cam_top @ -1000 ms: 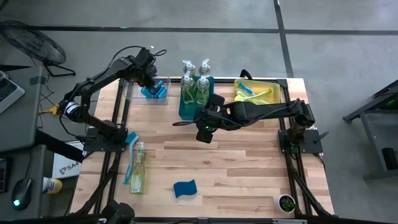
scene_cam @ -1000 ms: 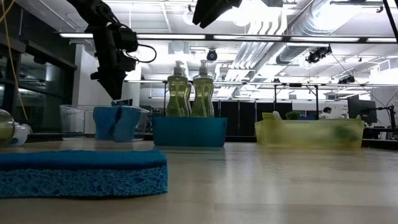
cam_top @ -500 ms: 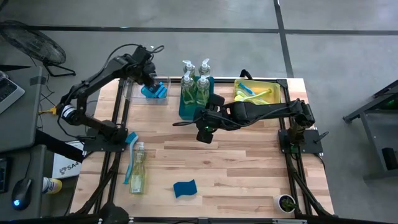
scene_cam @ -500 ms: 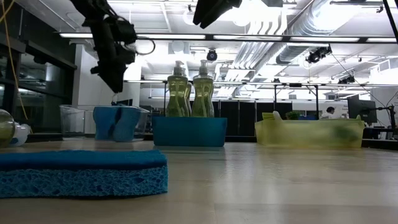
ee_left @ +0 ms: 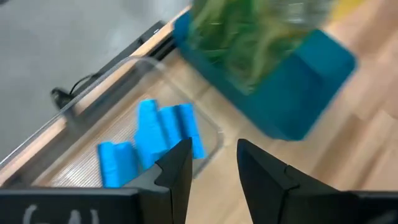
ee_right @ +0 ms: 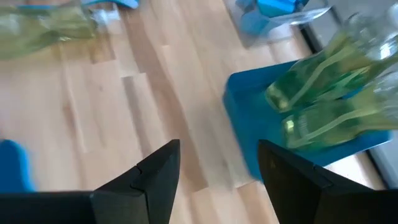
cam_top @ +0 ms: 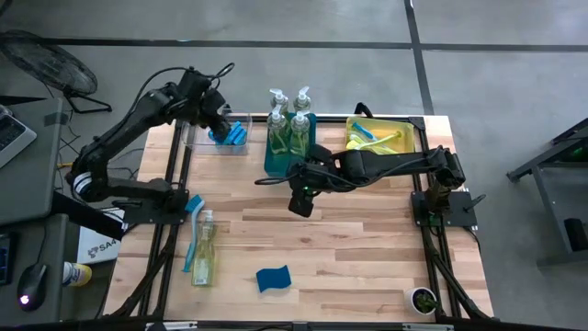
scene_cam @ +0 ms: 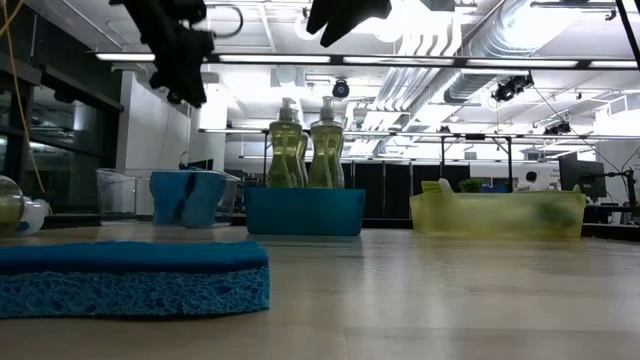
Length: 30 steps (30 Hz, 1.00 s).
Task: Pick & Place Kitchen Sink Supplies
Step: Put the blue sponge into the transparent bin
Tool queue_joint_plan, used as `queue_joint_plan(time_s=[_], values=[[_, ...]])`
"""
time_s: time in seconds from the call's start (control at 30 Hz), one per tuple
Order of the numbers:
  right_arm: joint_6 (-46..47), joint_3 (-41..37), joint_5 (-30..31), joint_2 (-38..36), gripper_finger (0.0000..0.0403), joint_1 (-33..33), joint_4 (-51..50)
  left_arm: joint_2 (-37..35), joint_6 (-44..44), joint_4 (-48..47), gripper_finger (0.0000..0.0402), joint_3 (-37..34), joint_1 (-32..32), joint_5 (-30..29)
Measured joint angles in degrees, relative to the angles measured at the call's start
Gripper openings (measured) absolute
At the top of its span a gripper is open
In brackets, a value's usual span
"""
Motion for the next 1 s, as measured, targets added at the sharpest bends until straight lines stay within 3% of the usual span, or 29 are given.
queue_joint_plan(time_s=[0.37, 0.67, 0.77, 1.0], values=[[20.78, 0.02, -5.14, 0.11, 0.0207, 4.40, 0.37, -10.20, -3.42, -1.20, 0.0123, -0.52, -14.77, -0.05], [40.75, -2.53, 2.62, 0.17, 0.0207, 13.07, 3.64, -20.17, -6.17, -4.94, 0.0123, -0.55, -25.09, -0.20], [47.82, -7.03, 1.97, 0.22, 0.0207, 15.57, 9.86, -23.12, -7.78, -6.13, 0.0123, -1.54, -28.74, -1.30], [62.42, -22.82, 0.06, 0.23, 0.0207, 20.10, 36.80, -30.91, -11.41, -3.86, 0.0123, -9.46, -35.61, -2.67]])
